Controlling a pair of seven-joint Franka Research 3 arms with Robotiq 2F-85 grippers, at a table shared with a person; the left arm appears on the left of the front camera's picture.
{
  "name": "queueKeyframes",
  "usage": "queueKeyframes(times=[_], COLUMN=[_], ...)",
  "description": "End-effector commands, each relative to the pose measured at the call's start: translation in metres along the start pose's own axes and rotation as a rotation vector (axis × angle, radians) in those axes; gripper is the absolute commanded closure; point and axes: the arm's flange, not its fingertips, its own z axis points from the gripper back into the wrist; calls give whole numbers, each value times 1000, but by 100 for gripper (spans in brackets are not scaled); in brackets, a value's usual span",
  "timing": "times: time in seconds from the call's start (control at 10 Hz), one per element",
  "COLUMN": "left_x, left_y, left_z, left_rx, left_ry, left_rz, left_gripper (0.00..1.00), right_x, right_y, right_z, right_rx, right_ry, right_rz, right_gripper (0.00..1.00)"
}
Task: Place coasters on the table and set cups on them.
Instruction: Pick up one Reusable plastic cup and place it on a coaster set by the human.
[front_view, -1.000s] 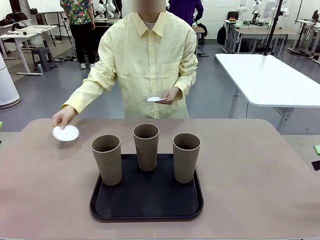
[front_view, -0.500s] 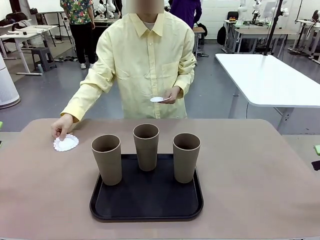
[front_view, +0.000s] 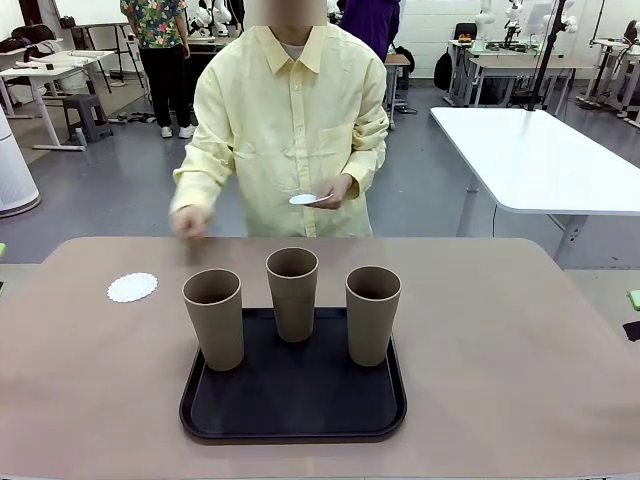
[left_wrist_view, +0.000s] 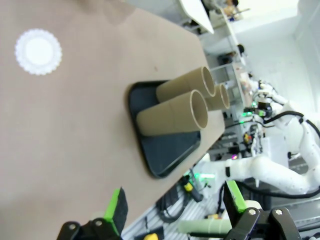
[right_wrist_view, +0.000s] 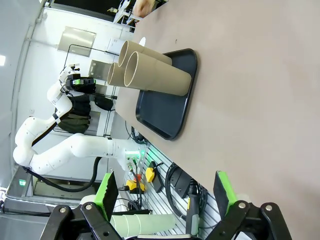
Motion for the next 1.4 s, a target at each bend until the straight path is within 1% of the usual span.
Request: queueKeyframes(times=[0.0,0.4,0.5,0.6,0.7,0.8,0.9,1.0,1.2,1.3], left_x=[1,1,0,11,29,48,59,70,82,86], left_y=[1,1,0,3,-4,-19,-33,-46,-66,-73], left_z=[1,1,0,2,-5,-15,-25,-39,-83,-103], left_rx=[-16,-16,0,-30,96,262,314,304,359,374], left_ry=[-11,-11,0,184,237,302,350,391,458,460], left_rz=[-13,-13,0,-254,-471,-673,-811,-911,-1104,-1156], left_gripper=[0,0,0,0,0,0,0,0,0,0], right_x=[0,0,0,0,0,0,0,0,0,0], right_y=[-1,-1,-1,-1,-1,-1,-1,-1,-1,-1], right_z=[1,1,1,1,1,1,1,1,1,1], right_rx=[6,6,6,6,6,6,6,6,6,6], right_ry=[4,4,4,4,4,4,4,4,4,4], right_rz=[1,1,1,1,1,1,1,1,1,1], right_gripper=[0,0,0,0,0,0,0,0,0,0])
